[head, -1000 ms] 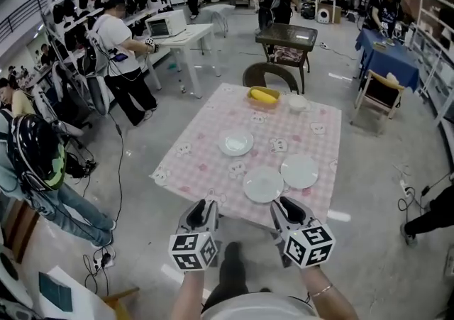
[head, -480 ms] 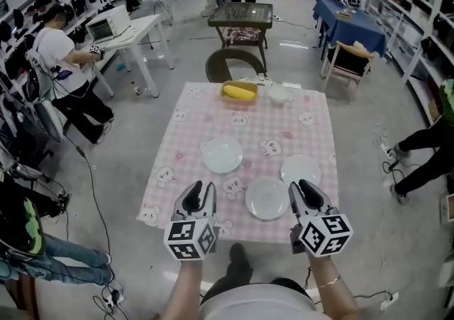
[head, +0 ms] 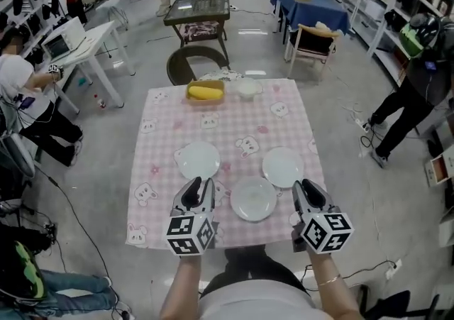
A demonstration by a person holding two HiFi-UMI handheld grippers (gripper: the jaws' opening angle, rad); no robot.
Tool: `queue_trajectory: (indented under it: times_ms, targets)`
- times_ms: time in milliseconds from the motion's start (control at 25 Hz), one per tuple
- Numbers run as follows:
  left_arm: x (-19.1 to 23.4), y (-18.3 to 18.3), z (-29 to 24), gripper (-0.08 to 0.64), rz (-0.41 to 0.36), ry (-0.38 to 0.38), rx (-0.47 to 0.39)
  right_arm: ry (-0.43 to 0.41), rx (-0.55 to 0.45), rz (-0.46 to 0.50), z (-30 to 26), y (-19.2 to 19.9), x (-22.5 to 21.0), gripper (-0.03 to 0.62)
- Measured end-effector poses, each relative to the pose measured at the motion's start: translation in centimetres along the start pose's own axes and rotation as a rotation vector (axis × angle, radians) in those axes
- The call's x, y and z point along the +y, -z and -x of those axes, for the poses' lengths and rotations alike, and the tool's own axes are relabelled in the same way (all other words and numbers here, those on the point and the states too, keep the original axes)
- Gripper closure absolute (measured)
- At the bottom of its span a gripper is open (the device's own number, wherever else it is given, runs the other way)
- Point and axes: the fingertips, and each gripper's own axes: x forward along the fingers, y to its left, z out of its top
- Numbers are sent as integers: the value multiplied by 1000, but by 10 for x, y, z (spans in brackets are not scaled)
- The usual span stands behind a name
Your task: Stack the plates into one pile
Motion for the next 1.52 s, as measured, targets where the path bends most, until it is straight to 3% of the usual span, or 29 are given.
queue_trajectory:
  times_ms: [400, 800, 1200, 1520]
  targets:
    - [-18, 35, -44, 437, 9, 50, 118, 26, 68, -43, -13, 36, -23, 499]
    - [-26, 112, -73, 436, -43, 75, 354, 21, 185, -56, -34, 86, -27, 491]
    - [-30, 156, -81, 433, -34, 73, 542, 32, 224, -63, -35, 97, -25, 491]
    - [-33, 169, -86, 446, -25, 61, 601, 36, 265, -53, -38, 109, -28, 485]
